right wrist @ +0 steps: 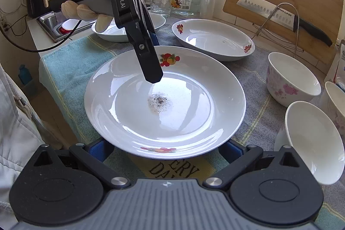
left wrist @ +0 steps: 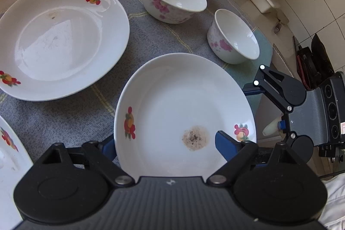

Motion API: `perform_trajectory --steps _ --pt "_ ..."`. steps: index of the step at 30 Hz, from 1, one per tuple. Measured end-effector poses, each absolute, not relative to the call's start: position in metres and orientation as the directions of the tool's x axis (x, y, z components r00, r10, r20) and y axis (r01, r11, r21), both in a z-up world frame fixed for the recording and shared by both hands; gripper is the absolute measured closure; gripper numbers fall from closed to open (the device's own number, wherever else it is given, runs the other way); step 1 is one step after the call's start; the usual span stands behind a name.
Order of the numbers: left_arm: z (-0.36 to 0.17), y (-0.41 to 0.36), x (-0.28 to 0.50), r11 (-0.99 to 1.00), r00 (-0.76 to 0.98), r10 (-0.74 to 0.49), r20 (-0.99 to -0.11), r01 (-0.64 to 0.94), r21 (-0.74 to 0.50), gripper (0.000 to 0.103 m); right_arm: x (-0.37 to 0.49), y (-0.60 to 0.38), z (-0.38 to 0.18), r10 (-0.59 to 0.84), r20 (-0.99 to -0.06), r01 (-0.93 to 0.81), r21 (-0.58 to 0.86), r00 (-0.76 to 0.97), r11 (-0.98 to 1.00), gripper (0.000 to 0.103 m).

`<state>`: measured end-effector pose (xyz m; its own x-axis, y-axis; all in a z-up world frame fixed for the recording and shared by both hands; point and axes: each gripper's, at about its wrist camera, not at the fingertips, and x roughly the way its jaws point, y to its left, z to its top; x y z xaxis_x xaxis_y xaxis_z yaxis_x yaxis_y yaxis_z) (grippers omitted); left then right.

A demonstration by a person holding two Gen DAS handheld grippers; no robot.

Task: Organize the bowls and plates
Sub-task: 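Lift the stained plate with the left gripper and carry it over another plate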

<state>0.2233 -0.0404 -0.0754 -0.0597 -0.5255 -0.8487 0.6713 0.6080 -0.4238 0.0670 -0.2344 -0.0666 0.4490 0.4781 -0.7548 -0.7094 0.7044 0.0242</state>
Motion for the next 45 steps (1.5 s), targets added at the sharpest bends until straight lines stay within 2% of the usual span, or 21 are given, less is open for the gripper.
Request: perform_trajectory --steps 12,28,45 --pt "-0.057 -0.008 0.216 0.654 0.024 -0.552 -0.834 0.633 -0.415 0.013 0.083 -0.216 -0.049 0.523 -0.747 -0.763 0.034 0.41 0.646 0.0" --pt "-0.033 0.086 0.221 0.751 0.179 -0.558 -0.81 0.525 -0.401 0.013 0.131 -0.144 -0.035 0.604 -0.724 -0.864 0.024 0.332 0.503 0.0" --pt "-0.041 0.17 0.235 0.806 0.258 -0.541 -0.801 0.431 -0.406 0.013 0.171 -0.066 -0.04 0.63 -0.736 -0.916 0.032 0.248 0.399 0.0"
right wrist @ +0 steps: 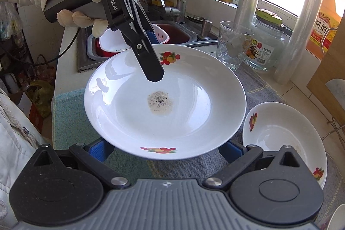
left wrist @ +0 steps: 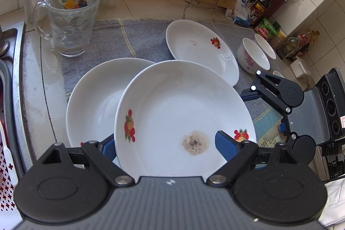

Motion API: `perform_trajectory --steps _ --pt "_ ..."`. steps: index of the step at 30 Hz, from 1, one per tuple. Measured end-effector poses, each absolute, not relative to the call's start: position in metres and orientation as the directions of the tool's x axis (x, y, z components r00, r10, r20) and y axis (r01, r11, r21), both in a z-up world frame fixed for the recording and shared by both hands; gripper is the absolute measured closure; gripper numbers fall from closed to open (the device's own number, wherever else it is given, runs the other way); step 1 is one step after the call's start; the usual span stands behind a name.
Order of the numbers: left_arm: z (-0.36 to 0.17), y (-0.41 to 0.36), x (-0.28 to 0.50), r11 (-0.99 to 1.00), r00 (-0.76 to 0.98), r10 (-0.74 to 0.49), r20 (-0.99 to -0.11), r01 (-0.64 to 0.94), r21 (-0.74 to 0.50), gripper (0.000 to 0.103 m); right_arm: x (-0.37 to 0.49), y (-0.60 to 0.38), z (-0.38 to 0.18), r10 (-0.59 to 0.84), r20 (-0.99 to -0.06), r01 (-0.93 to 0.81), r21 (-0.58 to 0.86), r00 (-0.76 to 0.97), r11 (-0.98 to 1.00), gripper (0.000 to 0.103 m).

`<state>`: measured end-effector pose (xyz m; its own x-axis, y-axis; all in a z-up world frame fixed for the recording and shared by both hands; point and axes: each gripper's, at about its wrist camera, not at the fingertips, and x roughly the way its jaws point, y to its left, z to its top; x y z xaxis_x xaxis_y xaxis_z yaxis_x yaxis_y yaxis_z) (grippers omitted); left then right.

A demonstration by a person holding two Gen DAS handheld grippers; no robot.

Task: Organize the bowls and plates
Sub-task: 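Lift the stained plate with the left gripper and carry it over another plate, then lower the stained plate onto the other white plate with the left gripper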

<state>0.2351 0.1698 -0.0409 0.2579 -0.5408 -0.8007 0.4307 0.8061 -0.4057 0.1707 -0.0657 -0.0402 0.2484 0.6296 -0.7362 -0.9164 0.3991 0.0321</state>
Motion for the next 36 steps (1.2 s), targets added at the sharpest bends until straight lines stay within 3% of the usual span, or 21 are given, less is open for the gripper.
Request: perform_trajectory --steps 20,36 --pt "-0.058 0.184 0.257 0.817 0.255 -0.531 -0.808 0.409 -0.407 0.013 0.193 -0.051 -0.047 0.618 -0.76 -0.905 0.098 0.201 0.415 0.0" --pt "-0.067 0.167 0.269 0.851 0.213 -0.441 -0.872 0.407 -0.332 0.013 0.201 -0.059 -0.047 0.648 -0.744 -0.901 0.153 0.166 0.407 0.0"
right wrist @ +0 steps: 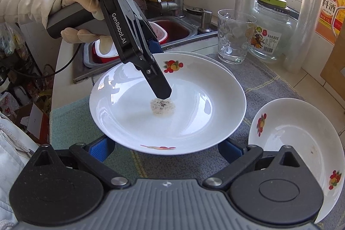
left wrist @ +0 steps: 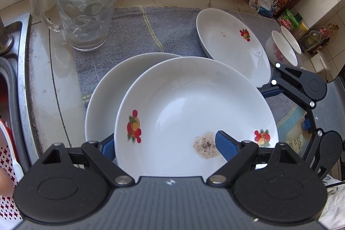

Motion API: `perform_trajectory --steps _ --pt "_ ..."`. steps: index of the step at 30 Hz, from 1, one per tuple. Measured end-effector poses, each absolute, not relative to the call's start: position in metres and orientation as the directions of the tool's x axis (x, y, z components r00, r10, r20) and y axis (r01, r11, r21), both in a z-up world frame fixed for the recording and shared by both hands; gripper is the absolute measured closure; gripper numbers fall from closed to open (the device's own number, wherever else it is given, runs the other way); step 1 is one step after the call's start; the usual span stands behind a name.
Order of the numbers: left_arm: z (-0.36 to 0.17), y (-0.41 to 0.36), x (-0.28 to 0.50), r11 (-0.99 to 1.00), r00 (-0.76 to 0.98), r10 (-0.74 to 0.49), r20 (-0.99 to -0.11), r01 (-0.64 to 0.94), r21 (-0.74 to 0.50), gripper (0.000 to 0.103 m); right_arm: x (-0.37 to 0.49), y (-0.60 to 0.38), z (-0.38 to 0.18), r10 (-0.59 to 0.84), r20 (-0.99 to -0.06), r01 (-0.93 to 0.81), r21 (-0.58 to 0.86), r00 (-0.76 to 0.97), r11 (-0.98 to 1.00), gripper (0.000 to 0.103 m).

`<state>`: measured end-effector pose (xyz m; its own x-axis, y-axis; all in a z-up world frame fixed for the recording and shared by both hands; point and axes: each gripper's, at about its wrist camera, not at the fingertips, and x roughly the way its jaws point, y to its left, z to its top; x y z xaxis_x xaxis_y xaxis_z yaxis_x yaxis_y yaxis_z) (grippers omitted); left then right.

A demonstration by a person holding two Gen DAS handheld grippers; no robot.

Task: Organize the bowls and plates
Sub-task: 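Lower the stained plate onto the other white plate with the left gripper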

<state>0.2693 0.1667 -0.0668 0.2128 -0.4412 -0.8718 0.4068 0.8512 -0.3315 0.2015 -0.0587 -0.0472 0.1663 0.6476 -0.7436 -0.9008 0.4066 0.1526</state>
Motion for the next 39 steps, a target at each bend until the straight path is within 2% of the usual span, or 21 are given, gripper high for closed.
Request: perform_trajectory --steps 17,33,39 --pt "-0.064 0.165 0.269 0.895 0.199 -0.35 -0.915 0.36 -0.264 0.013 0.208 -0.068 -0.046 0.681 -0.719 -0.922 0.156 0.14 0.355 0.0" --pt "-0.051 0.183 0.254 0.913 0.221 -0.383 -0.897 0.24 -0.331 0.012 0.213 -0.066 -0.048 0.695 -0.708 -0.931 0.157 0.127 0.33 0.0" --pt "-0.047 0.183 0.251 0.923 0.239 -0.363 -0.901 0.221 -0.314 0.011 0.21 -0.066 -0.044 0.697 -0.703 -0.934 0.141 0.139 0.328 0.0"
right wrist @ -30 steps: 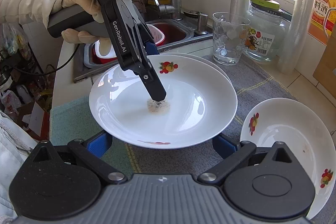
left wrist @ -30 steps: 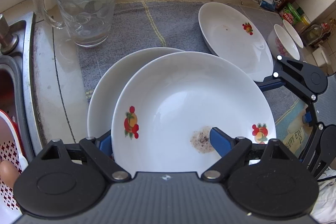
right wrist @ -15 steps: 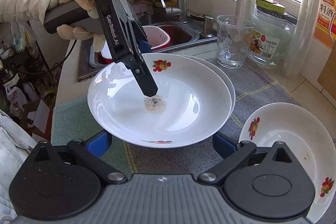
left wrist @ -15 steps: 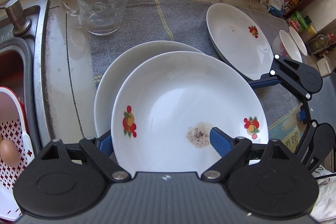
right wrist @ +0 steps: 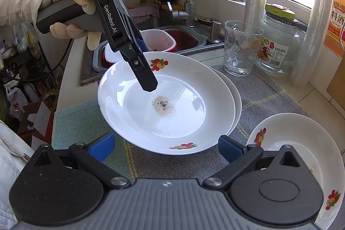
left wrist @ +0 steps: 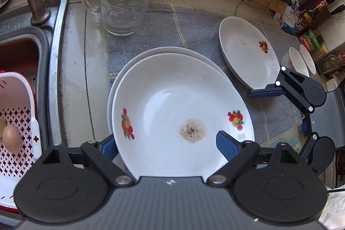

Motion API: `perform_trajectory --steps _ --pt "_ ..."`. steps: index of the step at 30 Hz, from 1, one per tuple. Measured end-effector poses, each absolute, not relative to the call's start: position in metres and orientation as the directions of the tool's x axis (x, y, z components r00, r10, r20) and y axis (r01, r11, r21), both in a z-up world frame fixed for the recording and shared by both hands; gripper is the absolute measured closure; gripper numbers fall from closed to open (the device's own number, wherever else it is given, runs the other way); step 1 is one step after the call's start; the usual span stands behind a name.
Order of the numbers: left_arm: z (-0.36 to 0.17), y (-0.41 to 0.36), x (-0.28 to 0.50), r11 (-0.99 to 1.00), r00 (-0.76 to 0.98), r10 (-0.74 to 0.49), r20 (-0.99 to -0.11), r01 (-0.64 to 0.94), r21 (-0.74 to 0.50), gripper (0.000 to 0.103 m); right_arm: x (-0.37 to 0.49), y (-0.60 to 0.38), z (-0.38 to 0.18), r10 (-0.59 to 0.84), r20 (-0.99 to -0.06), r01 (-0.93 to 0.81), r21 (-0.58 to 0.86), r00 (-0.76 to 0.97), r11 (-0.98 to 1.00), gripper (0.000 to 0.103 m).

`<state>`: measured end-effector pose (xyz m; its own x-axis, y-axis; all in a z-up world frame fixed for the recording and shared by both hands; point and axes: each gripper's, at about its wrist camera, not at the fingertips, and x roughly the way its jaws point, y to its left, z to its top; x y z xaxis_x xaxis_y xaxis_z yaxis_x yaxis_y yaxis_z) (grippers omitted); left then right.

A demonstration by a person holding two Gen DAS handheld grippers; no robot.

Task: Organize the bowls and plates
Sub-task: 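Lower the stained plate onto the other white plate with the left gripper, then open the left gripper and withdraw it from the stacked plates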

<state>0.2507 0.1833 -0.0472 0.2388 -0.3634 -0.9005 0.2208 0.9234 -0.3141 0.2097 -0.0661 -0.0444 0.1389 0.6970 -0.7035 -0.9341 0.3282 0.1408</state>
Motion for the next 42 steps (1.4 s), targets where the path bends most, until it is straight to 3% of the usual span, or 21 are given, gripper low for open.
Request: perform_trajectory --steps 18,22,30,42 --pt "-0.041 0.174 0.232 0.954 0.354 -0.255 -0.9 0.243 -0.175 0.011 0.213 -0.103 -0.043 0.592 -0.736 -0.827 0.081 0.327 0.557 0.0" --pt "-0.028 0.153 0.216 0.95 0.468 -0.205 -0.859 0.305 -0.061 0.011 0.208 -0.113 -0.04 0.55 -0.74 -0.785 0.049 0.386 0.617 0.0" --pt "-0.022 0.099 0.193 0.923 0.579 -0.269 -0.77 0.384 -0.034 0.008 0.201 -0.141 -0.035 0.472 -0.742 -0.699 0.007 0.476 0.715 0.0" --pt "-0.021 0.052 0.222 0.864 0.561 -0.333 -0.758 0.503 -0.008 0.008 0.199 -0.171 -0.074 0.347 -0.784 -0.568 -0.008 0.515 0.823 0.0"
